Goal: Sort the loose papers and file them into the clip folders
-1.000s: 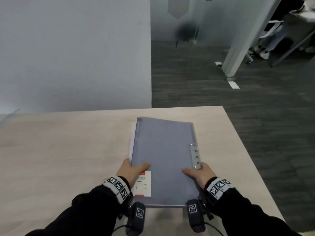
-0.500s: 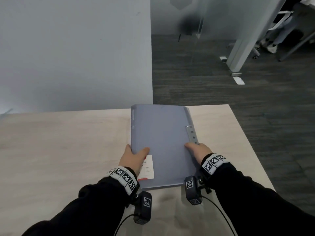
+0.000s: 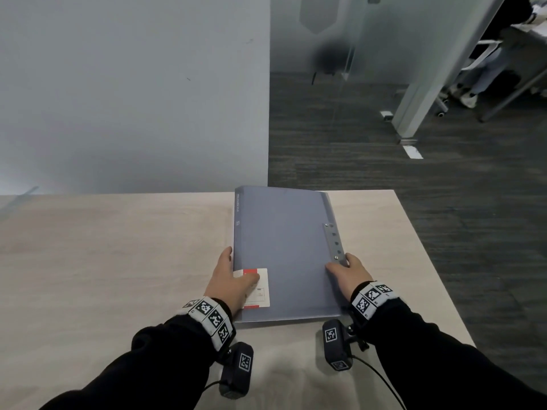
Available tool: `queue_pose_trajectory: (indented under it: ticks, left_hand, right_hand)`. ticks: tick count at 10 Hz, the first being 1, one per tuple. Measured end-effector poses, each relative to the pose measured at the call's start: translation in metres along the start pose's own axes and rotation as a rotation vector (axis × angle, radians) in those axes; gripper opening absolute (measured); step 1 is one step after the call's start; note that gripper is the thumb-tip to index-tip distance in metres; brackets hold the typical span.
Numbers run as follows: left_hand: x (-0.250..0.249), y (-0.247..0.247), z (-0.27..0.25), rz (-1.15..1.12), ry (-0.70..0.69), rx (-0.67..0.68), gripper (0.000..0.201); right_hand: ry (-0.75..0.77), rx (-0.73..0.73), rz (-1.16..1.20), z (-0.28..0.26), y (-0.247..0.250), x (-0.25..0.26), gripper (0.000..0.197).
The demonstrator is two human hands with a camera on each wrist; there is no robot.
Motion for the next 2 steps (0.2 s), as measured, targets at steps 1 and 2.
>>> queue_pose_trajectory:
  ticks: [1,2]
  left_hand:
    - [0.009,0.003,-0.010,0.002,0.019,0.019,0.085]
    - [0.012,0.012,-0.024,0.024,0.022,-0.002,0.081]
  right_hand:
    - [-0.004,-0.038,0.000,-0.008,0.002,-0.008,0.067]
    - [0.053,-0.213,-0.155,-0.022,0.020,-0.001,0.066]
Point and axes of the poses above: each hand's wrist, its own z-axis towards the middle knuckle, its own y-axis out of the back of the hand, x = y × z, the point moved 10 cm from there along z, towards the middle knuckle, and after that the axes turned 2 degrees about y, right-handed, at the moved point
